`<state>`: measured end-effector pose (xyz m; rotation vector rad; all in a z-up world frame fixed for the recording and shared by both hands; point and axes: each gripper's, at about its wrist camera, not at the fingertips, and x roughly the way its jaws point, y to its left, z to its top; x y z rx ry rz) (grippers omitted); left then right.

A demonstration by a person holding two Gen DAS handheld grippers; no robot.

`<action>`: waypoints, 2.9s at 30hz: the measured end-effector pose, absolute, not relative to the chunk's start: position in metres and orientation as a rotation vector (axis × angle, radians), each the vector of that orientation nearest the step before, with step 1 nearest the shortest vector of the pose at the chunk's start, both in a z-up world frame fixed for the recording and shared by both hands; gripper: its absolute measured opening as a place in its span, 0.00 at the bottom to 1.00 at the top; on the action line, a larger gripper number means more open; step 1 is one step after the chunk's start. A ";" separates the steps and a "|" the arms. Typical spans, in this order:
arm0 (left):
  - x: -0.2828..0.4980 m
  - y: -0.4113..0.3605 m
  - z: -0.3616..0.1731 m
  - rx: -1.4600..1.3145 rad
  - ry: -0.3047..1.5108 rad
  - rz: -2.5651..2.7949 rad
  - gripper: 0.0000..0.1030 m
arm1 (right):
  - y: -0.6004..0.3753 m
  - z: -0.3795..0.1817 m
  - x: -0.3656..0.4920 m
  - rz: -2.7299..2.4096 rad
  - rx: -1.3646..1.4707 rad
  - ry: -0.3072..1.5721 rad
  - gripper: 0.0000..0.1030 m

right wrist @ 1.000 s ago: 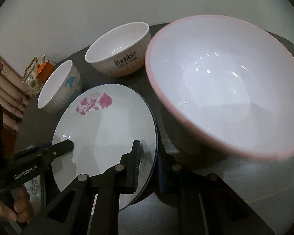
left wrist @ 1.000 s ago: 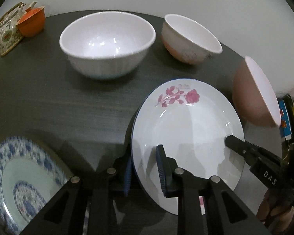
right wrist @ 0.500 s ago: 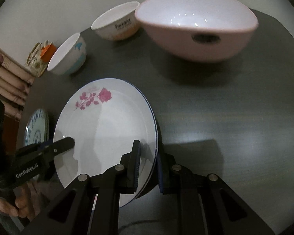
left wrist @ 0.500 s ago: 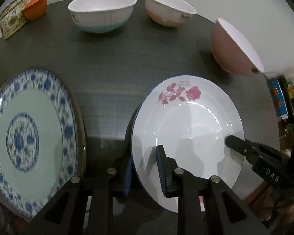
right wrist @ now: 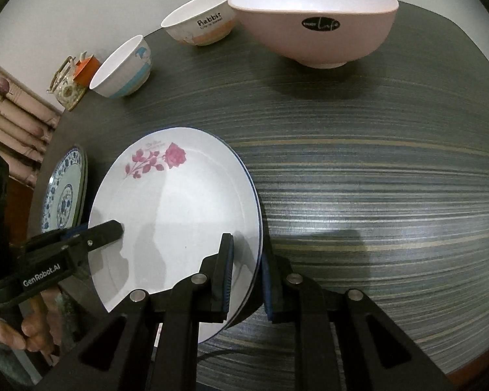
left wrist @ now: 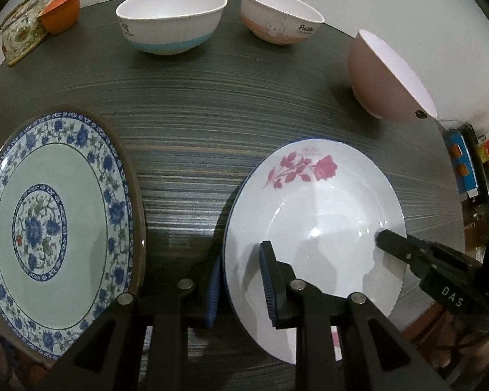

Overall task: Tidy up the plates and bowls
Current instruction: 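Lift the white pink-flower plate and carry it toward the blue plates, then lower the pink-flower plate onto the blue-and-white plates and open both grippers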

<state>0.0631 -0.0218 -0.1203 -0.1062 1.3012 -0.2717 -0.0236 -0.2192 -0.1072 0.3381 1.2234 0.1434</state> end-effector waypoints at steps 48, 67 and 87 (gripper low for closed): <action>0.048 0.120 -0.048 -0.202 1.138 -0.018 0.19 | -0.119 -0.039 0.028 0.284 0.251 1.132 0.14; 0.040 0.184 -0.084 -0.274 1.177 0.086 0.19 | -0.018 -0.056 0.051 0.374 0.175 1.211 0.14; 0.040 0.189 -0.093 -0.258 1.145 0.081 0.22 | -0.010 -0.074 0.046 0.365 0.190 1.233 0.16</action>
